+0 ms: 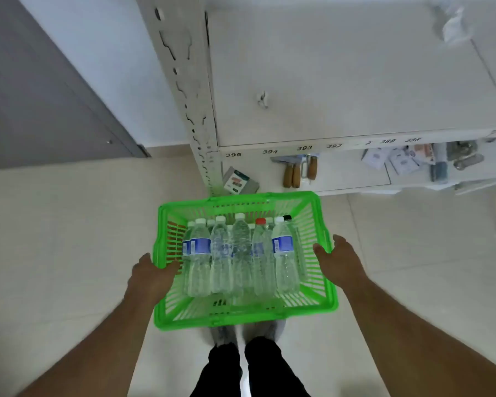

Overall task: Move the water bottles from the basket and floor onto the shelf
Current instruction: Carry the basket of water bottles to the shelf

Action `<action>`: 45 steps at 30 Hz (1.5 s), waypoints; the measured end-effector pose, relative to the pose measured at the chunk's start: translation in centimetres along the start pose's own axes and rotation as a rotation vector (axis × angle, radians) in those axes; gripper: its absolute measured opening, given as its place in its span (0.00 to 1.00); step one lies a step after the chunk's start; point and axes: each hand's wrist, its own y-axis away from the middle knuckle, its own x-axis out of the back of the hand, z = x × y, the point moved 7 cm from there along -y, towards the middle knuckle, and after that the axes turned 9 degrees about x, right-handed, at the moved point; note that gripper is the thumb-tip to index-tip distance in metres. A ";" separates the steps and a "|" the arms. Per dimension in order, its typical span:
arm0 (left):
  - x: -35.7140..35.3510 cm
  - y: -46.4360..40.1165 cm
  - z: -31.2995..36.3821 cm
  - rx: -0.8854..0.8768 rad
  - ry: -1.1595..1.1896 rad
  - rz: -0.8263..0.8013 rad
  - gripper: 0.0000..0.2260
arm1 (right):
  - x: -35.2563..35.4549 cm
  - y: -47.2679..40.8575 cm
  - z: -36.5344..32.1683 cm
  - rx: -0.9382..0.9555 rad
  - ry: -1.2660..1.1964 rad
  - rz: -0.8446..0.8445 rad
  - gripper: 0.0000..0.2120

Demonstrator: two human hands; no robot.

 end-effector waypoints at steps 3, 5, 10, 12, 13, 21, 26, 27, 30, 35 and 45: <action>-1.7 -1.9 -0.2 0.043 0.104 -0.027 0.24 | -1.8 -2.2 1.8 -0.081 -0.011 0.002 0.28; -2.3 -3.2 -0.6 0.057 0.170 -0.031 0.12 | -3.0 -3.1 2.7 -0.109 -0.045 -0.004 0.23; -2.9 -5.7 -1.4 0.079 0.275 -0.018 0.08 | -4.5 -4.8 4.9 -0.174 -0.113 0.041 0.16; -3.6 -6.5 -1.6 0.112 0.358 -0.074 0.09 | -5.0 -5.3 5.3 -0.211 -0.163 0.048 0.15; -4.0 -6.9 -1.7 0.125 0.391 -0.101 0.09 | -5.2 -5.6 5.4 -0.226 -0.185 0.047 0.15; -3.0 -4.6 -0.9 0.105 0.396 -0.156 0.09 | -2.3 -2.9 6.2 -0.262 -0.243 0.043 0.16; -0.7 0.0 2.9 -0.020 0.288 -0.187 0.07 | 2.9 2.3 7.6 -0.332 -0.293 0.081 0.16; -0.5 1.0 3.9 -0.048 0.261 -0.202 0.07 | 4.1 3.5 8.1 -0.349 -0.309 0.098 0.16; -0.4 4.4 6.7 -0.132 0.182 -0.240 0.05 | 7.6 7.6 10.1 -0.396 -0.368 0.149 0.16; -2.8 11.5 13.1 -0.285 -0.034 -0.299 0.09 | 12.4 15.0 16.1 -0.511 -0.483 0.256 0.16; -17.1 27.5 24.0 -0.595 -0.362 -0.371 0.12 | 18.2 25.9 33.2 -0.757 -0.667 0.439 0.17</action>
